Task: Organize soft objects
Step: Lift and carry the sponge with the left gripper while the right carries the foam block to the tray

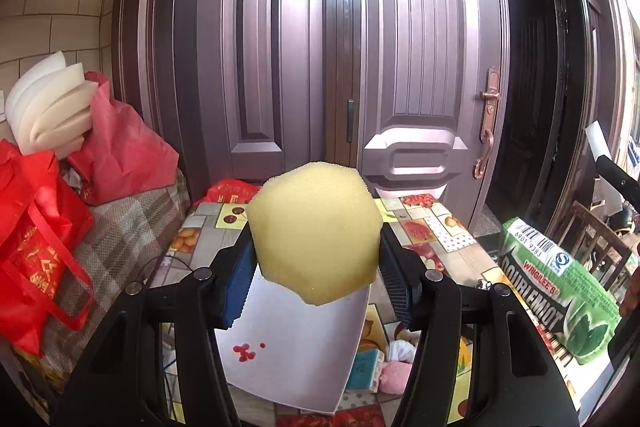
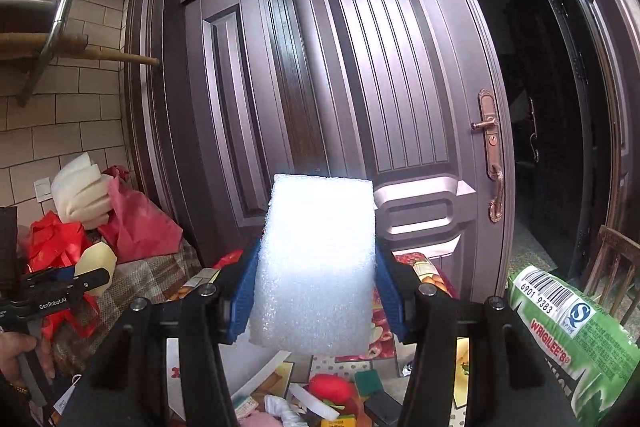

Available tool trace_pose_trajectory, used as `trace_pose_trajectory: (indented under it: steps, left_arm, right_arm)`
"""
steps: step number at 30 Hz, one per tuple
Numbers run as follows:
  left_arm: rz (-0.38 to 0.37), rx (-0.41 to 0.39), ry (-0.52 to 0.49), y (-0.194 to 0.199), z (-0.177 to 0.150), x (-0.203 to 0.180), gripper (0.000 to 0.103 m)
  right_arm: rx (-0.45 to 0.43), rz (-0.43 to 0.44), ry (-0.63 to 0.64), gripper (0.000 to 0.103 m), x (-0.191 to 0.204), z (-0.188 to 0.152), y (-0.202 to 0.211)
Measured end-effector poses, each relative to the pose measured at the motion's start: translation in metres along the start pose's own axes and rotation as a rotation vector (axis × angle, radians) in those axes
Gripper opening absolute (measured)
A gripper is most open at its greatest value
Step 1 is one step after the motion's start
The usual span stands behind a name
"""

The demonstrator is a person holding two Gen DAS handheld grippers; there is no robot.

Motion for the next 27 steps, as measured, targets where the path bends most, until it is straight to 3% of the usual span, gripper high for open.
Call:
trace_pose_trajectory:
  steps: [4, 9, 27]
  left_arm:
    - [0.002, -0.028, 0.059, 0.009, 0.002, 0.014, 0.058]
    - [-0.004, 0.003, 0.073, 0.002, -0.009, 0.025, 0.058]
    - [-0.017, 0.035, 0.101, -0.025, -0.027, 0.046, 0.058]
  right_arm:
    - [-0.041, 0.056, -0.011, 0.054, 0.028, 0.007, 0.002]
    - [-0.025, 0.098, -0.037, 0.054, 0.047, -0.006, -0.001]
    - [0.06, 0.112, -0.015, 0.054, 0.079, -0.035, -0.036]
Point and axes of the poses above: each gripper's, at about its wrist camera, not at the fingertips, and y roughly against the way its jaws point, x to its left, z to its top, the point moved 10 cm from there along -y, roughly the way its jaws point, and after that the axes turned 15 degrees about -y, right-handed, at the moved point
